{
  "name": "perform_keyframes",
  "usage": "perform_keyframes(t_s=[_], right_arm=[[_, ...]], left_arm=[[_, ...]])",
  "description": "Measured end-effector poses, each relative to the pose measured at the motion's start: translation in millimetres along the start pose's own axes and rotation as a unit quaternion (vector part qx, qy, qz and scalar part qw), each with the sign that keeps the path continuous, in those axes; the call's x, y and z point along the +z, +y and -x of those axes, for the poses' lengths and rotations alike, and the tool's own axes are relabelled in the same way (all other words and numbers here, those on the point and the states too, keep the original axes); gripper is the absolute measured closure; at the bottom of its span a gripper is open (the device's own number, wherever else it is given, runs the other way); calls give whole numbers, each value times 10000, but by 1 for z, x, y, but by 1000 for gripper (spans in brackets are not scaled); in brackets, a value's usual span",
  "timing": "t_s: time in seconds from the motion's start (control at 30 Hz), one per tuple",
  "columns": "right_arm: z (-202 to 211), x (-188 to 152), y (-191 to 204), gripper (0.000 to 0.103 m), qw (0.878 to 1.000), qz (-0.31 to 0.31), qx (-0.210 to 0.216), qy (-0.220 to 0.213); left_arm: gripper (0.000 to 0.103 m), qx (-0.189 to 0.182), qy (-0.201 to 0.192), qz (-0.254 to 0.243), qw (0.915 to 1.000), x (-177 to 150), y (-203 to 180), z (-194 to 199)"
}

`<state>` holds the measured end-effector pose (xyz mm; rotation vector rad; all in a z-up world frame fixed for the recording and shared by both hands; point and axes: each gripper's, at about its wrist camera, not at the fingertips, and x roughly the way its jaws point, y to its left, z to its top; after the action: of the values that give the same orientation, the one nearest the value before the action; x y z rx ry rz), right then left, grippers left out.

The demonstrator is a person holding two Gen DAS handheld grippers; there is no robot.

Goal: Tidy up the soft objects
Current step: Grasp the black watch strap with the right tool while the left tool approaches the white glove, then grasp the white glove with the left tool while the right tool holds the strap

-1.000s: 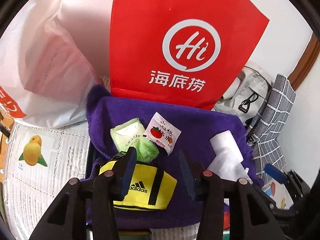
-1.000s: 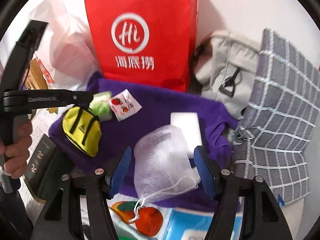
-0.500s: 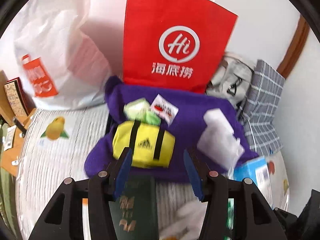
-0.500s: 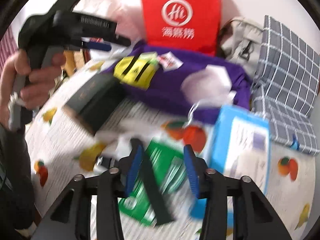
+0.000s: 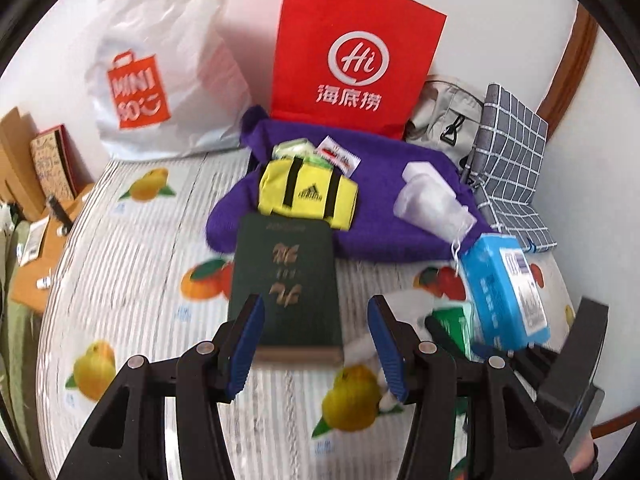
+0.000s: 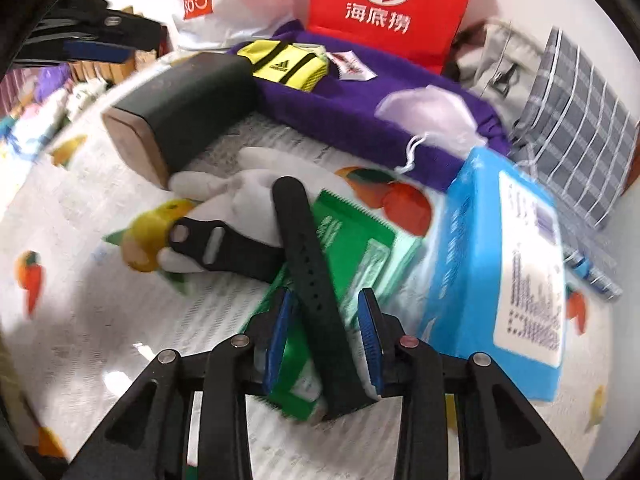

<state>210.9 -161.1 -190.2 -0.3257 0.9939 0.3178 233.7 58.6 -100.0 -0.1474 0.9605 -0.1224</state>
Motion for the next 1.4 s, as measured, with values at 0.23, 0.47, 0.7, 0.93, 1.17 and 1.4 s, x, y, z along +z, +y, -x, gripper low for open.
perform_keyframes(t_s=[0.23, 0.47, 0.7, 0.93, 1.17, 1.4], right_arm=[[8, 0, -11, 96, 9992, -313, 191, -159], [39, -8, -17, 101, 9928, -864, 708, -434], [36, -29, -13, 101, 9907, -1077, 780, -305], [40, -48, -6, 100, 9893, -1107, 882, -345], [18, -48, -2, 100, 9887, -1224, 792, -348], [46, -63, -10, 100, 9867, -1262, 774, -674]], left_arm=[[52, -48, 170, 312, 9994, -29, 18, 7], [52, -71, 268, 348, 9990, -52, 20, 13], [52, -81, 449, 278, 9986, -73, 9, 12], [52, -61, 552, 240, 9982, -84, 2, 10], [52, -49, 602, 78, 9981, -88, -10, 9], [52, -202, 635, -319, 9973, -85, -38, -12]])
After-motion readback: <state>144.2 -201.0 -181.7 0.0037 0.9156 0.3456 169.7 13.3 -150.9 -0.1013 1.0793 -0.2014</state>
